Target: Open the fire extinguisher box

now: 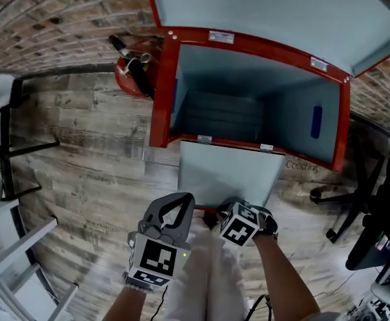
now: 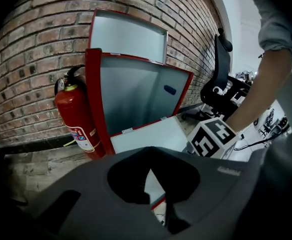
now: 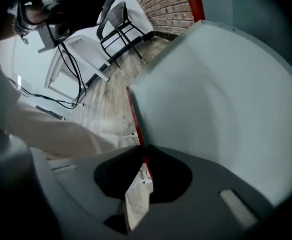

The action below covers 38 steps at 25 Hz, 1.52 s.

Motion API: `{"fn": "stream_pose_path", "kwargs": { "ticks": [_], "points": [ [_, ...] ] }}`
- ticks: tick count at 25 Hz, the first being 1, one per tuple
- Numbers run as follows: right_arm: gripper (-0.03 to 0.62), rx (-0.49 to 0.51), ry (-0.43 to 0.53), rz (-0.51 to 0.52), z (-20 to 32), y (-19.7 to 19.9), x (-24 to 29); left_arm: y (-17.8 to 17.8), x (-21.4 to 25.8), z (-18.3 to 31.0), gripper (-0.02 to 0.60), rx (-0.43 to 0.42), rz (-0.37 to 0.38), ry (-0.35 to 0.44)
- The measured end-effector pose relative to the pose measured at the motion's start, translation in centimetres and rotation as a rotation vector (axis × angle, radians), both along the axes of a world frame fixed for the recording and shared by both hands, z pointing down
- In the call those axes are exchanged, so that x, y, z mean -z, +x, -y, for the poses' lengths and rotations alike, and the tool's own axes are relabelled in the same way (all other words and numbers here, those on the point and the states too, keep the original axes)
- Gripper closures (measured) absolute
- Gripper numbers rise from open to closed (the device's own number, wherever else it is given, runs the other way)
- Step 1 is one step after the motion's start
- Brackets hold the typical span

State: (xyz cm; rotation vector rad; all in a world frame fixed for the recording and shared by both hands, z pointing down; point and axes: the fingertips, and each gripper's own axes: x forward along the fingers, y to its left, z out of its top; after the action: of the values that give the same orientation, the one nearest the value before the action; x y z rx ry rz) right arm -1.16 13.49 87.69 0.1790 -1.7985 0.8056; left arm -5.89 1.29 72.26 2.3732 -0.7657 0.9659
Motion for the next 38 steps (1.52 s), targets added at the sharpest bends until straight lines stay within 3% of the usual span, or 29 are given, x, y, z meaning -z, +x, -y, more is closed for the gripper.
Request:
{"fn": "stream_pose_path", "kwargs": {
  "ticks": [7, 18, 25, 31, 34, 38],
  "points": [
    [0.546, 0.032, 0.108, -0.069, 1.5, 0.7, -4.6, 2.0, -2.0, -0.4, 0.578, -0.094, 0.007, 0.022],
    [0.554, 0.08, 0.274, -0.156, 6.4, 1.8, -10.6, 2.8, -5.2, 2.0, 0.578, -0.073, -0.003, 0.052],
    [0.569, 0.113, 0.318, -0.206, 7.8, 2.5, -12.1, 2.1, -5.6, 2.9, 0.578, -0.046, -0.003, 0.063],
    [0.557, -0.015, 0.347, -0.215, 9.3, 3.3, -10.7, 2.1, -5.2, 3.0, 0.578, -0.045, 0.001, 0.069],
    [0.589, -0.066, 0.358, -0.203, 9.3, 4.1, -8.5, 2.2, -4.1, 2.5, 0.578, -0.047, 0.0, 0.058],
    [0.589, -0.237, 0.386, -0.141, 9.9, 4.8, -3.5, 2.3, -1.6, 2.3, 0.578, -0.038, -0.002, 0.066]
  ]
}}
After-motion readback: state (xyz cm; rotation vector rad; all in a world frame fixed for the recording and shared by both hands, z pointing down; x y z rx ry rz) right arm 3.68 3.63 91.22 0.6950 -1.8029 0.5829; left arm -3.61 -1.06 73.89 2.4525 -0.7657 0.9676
